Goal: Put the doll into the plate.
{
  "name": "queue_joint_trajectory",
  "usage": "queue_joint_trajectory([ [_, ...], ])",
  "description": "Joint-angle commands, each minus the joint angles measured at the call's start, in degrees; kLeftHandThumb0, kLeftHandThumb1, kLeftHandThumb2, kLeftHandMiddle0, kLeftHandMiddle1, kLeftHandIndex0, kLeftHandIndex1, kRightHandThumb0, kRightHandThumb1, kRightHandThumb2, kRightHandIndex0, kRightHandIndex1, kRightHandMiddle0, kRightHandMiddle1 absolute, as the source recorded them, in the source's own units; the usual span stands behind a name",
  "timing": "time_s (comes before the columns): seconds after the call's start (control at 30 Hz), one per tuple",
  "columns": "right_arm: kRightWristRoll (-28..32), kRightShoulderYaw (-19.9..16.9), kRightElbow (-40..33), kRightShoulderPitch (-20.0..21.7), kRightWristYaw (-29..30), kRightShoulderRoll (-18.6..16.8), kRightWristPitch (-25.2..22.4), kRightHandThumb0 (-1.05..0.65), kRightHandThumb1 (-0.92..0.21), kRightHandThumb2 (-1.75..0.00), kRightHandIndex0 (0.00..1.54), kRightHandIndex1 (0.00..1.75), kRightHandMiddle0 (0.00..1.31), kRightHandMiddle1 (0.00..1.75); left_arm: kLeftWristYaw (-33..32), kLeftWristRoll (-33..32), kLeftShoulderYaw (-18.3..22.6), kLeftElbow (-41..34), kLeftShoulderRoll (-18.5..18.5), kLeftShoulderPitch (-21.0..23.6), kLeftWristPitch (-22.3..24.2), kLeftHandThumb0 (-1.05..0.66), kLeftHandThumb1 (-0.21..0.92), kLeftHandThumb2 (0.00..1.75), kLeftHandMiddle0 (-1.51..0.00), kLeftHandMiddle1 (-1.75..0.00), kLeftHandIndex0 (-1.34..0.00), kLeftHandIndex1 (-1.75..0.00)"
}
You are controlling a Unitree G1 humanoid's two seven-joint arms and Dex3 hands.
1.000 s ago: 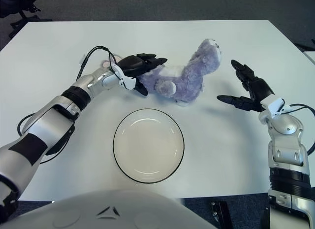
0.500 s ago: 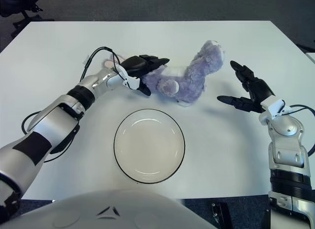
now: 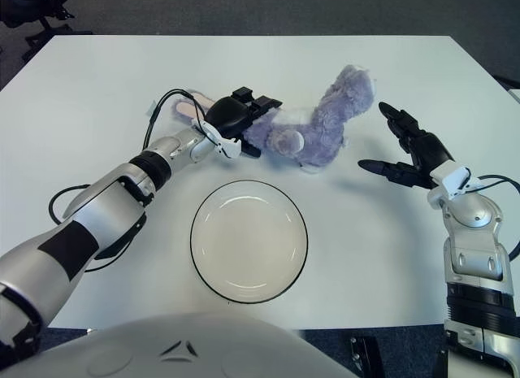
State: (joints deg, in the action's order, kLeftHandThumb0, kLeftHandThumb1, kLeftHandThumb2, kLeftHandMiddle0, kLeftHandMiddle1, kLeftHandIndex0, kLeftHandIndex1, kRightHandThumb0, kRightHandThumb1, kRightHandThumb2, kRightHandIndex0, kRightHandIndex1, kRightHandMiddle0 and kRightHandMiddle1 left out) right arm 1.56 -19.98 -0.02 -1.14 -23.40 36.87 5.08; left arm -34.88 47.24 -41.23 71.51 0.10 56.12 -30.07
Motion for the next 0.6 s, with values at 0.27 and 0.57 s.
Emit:
queue_joint_trajectory([
  [0.27, 0.39, -0.53, -0.86, -0.74, 0.58, -0.15, -0.11, -0.65, -0.92, -0.08, 0.11, 0.00, 0.13, 0.01, -0.17, 0.28, -0.47, 2.44, -0.28, -2.48, 0.15, -0.07, 0.89, 0.02, -0.42, -1.75, -0.42, -1.74],
  [0.57, 0.46, -0.46, -0.28, -0.79, 0.49, -0.21, -0.19, -0.63, -0.92, -0.10, 0.11, 0.00, 0.13, 0.01, -2.10, 0.87, -1.25, 2.41, 0.99, -2.81, -0.13, 0.06, 0.92, 0.06, -0.74, -1.75, -0.55, -1.75],
])
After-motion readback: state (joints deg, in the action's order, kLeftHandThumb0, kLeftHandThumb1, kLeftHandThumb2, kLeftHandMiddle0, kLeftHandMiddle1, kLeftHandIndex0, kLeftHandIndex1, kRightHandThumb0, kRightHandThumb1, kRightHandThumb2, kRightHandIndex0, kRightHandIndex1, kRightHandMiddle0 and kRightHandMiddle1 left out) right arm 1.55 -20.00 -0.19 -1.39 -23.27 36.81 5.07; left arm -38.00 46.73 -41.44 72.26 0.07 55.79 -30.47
